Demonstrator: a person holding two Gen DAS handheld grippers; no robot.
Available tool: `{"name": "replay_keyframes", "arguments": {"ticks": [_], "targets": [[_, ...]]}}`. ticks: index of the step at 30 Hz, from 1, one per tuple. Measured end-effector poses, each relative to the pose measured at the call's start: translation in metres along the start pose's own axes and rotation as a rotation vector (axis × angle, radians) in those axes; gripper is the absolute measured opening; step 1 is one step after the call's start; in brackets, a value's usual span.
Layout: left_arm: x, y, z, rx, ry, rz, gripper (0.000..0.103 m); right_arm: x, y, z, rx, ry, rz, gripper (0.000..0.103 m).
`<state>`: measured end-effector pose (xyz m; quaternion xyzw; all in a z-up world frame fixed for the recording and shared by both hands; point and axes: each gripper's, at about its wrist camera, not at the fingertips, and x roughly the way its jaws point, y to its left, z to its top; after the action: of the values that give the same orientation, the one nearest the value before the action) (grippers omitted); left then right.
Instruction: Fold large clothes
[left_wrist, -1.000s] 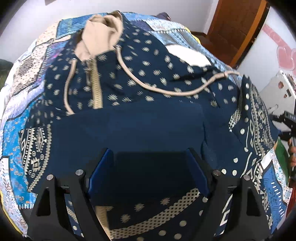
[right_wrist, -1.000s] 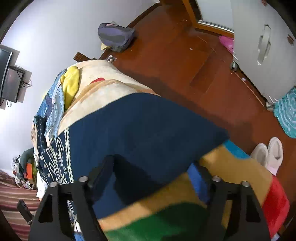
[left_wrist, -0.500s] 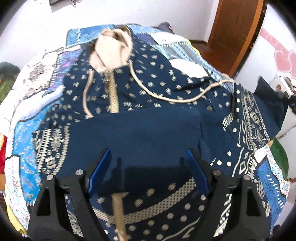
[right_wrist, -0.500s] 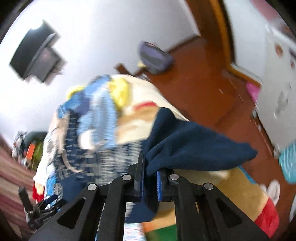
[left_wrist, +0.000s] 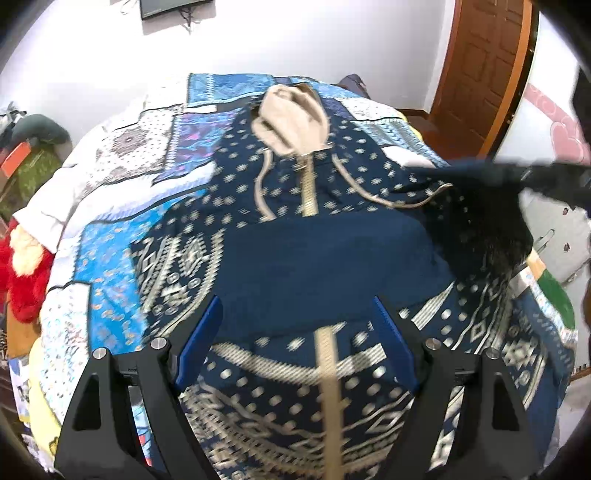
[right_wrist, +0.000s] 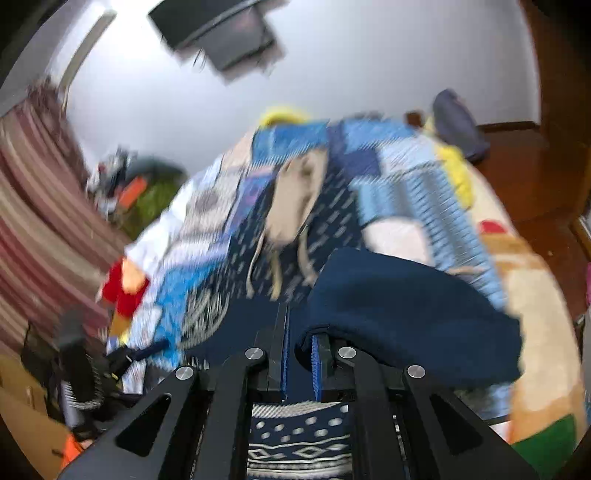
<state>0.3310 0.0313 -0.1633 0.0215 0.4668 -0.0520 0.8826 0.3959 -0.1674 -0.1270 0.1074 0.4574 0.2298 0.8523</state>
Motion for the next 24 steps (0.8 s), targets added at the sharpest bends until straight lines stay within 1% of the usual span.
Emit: {"name": "replay_keyframes", "arguments": {"ticks": [4, 5, 8, 9, 11, 14, 16, 18, 21, 24], "targets": [[-0.002, 0.017, -0.019, 0.004, 0.015, 0.05, 0.082, 0.056, 0.019, -0.027, -0.025, 0.148, -0.039, 0.007], [-0.001, 0.02, -0.022, 0.005, 0.02, 0.056, 0.082, 0.066, 0.018, -0.032, -0.025, 0.179, -0.058, 0.008], [0.001, 0.027, -0.032, -0.001, 0.039, 0.059, 0.082, 0.098, 0.006, -0.052, -0.007, 0.32, -0.112, 0.008], [0.001, 0.027, -0.033, -0.004, 0.043, 0.058, 0.082, 0.104, 0.0, -0.058, 0.006, 0.372, -0.124, 0.008], [0.002, 0.027, -0.034, -0.008, 0.046, 0.05, 0.082, 0.105, -0.005, -0.062, 0.023, 0.402, -0.098, 0.008], [0.0, 0.019, -0.027, -0.01, 0.037, 0.031, 0.082, 0.094, -0.01, -0.062, 0.036, 0.455, -0.056, 0.008], [-0.002, 0.01, -0.019, -0.004, 0.024, 0.011, 0.082, 0.081, -0.011, -0.063, 0.03, 0.447, -0.043, 0.008], [-0.004, -0.001, -0.011, 0.009, 0.011, -0.01, 0.082, 0.064, -0.012, -0.064, 0.01, 0.417, -0.055, 0.008], [-0.007, -0.028, 0.007, 0.051, -0.009, -0.047, 0.082, 0.032, -0.016, -0.062, -0.031, 0.336, -0.082, 0.008], [-0.003, -0.066, 0.028, 0.11, -0.01, -0.113, 0.082, -0.007, -0.034, -0.054, -0.027, 0.23, -0.112, 0.008]]}}
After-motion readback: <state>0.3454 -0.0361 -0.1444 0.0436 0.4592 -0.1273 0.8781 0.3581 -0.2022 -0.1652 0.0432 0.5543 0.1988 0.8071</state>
